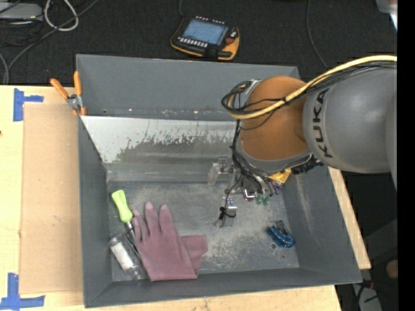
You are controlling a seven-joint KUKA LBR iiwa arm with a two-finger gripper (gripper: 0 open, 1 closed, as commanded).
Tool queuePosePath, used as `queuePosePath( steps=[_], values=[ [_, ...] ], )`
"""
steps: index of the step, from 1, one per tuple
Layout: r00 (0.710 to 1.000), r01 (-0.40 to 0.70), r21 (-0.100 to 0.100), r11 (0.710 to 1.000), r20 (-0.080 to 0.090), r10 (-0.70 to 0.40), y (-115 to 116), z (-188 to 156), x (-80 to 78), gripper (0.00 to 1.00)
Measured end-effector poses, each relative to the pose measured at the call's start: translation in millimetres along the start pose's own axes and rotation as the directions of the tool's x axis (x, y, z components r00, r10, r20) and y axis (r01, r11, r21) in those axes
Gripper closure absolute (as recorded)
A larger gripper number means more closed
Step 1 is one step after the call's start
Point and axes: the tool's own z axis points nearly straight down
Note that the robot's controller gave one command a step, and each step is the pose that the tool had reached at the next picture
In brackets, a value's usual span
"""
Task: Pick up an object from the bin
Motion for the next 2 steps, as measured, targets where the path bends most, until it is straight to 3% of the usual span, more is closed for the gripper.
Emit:
queuePosePath(
  steps=[1,2],
  values=[
    [1.000,-0.002,0.000,1.000,0.008,0.002,0,-5,-1.6,0.00],
    [0.920,0.392,-0.001,0.920,0.001,-0.392,50,14,42.7,0.00]
  ],
)
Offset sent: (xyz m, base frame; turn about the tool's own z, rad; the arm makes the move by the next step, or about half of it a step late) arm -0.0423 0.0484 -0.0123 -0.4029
